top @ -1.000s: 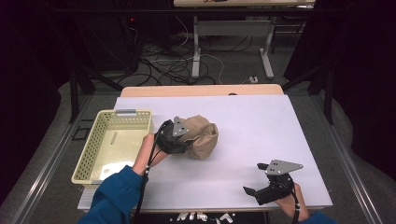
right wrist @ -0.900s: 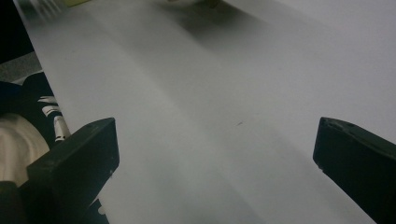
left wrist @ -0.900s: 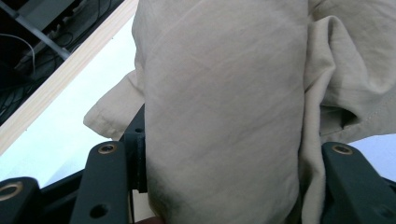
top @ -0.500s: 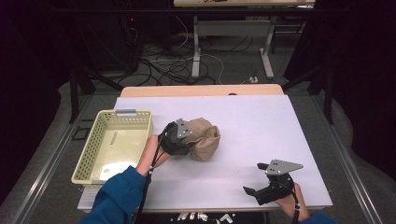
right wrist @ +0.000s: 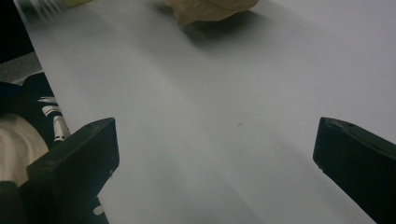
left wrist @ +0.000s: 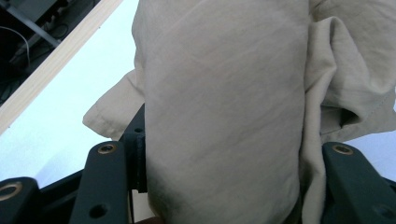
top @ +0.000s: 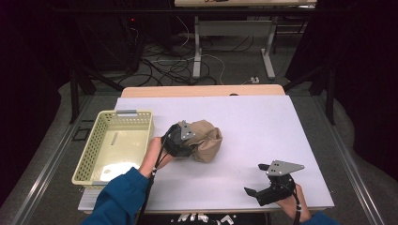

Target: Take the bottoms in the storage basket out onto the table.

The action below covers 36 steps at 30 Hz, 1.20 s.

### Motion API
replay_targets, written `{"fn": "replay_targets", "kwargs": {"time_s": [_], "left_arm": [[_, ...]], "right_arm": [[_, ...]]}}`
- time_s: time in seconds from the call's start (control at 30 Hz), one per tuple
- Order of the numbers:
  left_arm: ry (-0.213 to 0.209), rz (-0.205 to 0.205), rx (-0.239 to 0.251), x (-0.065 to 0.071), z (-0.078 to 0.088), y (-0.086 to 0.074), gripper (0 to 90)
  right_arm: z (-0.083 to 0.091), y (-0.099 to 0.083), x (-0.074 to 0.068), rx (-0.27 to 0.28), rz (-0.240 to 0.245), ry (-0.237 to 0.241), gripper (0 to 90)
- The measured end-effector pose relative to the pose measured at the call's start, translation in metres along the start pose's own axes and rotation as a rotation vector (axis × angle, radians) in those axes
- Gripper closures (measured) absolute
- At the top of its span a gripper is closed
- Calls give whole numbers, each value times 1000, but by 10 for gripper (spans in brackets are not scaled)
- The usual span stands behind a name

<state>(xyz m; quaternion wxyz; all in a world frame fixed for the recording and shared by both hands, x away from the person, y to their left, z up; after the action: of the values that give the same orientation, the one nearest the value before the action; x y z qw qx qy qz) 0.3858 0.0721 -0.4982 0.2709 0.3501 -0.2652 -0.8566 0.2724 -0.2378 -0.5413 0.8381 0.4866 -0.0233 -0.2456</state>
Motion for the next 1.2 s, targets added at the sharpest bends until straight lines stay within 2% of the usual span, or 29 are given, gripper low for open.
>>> {"fn": "replay_targets", "kwargs": {"time_s": [0.07, 0.13, 0.33, 0.57, 0.6, 0.7, 0.9, 1.2], "left_arm": [[-5, -6, -17, 1, -1, 0, 433], [-1, -4, -6, 3, -3, 0, 433], [-3, -10, -30, 9, -8, 0, 432], [0, -11, -34, 18, -15, -1, 428], [1, -43, -49, 17, -15, -1, 428], [-8, -51, -66, 17, -14, 0, 428], [-5, -35, -67, 20, -19, -1, 423], [-6, -45, -86, 23, -23, -1, 419]], "right_arm": [[0, 0, 0, 0, 1, 0, 1], [0, 0, 0, -1, 1, 1, 1], [0, 0, 0, 0, 1, 1, 1], [0, 0, 0, 0, 0, 4, 1], [0, 0, 0, 0, 0, 1, 1], [0, 0, 0, 0, 0, 1, 1], [0, 0, 0, 0, 0, 1, 1], [0, 0, 0, -1, 8, 5, 1]]}}
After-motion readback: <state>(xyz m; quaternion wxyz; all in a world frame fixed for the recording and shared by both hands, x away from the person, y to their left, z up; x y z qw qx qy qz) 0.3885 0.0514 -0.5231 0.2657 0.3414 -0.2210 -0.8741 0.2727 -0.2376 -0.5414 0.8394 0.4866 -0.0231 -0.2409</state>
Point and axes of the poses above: each handheld gripper's, and its own axes: z roughly backward along the jaws, y roughly out of its top, x roughly to its right, the point moved 2 cm from there along -z, roughly forward along the jaws, and after that the axes turned 15 degrees about y, right-handed, at the moved point
